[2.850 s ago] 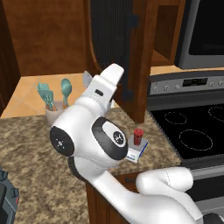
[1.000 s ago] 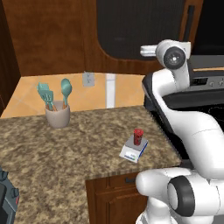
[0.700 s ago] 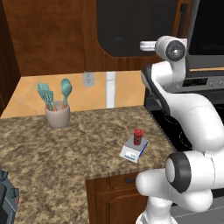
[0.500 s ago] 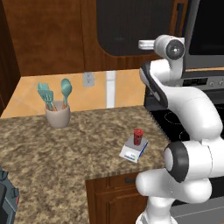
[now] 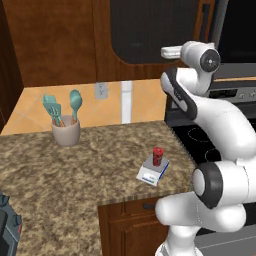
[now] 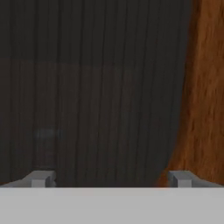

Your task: Pick the yogurt and place it on the digital scale for weighing, and close the cabinet.

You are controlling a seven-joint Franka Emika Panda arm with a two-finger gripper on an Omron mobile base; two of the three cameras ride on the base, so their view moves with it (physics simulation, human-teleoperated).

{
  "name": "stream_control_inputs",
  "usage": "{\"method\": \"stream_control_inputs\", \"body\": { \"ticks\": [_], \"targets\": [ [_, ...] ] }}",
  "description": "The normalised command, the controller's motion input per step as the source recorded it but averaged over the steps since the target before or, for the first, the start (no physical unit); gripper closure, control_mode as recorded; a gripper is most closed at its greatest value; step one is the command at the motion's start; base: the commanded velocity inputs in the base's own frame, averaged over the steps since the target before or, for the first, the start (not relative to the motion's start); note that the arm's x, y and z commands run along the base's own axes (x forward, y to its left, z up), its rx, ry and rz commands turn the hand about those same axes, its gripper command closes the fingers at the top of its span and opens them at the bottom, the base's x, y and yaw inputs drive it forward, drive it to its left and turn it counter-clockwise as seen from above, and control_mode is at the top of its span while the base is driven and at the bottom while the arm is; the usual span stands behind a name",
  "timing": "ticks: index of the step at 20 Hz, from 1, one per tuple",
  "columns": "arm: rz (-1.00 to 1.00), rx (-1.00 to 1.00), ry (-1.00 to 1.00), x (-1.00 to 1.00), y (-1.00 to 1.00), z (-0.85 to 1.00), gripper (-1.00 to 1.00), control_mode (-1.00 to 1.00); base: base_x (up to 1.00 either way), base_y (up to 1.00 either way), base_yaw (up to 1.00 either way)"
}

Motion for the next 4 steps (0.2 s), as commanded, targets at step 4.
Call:
{"method": "stream_control_inputs", "body": {
  "ticks": [4],
  "targets": [
    [0.01,0.08,0.22,0.41,-0.05,-0.39,-1.0,-1.0,0.0,0.0,0.0]
  ]
}}
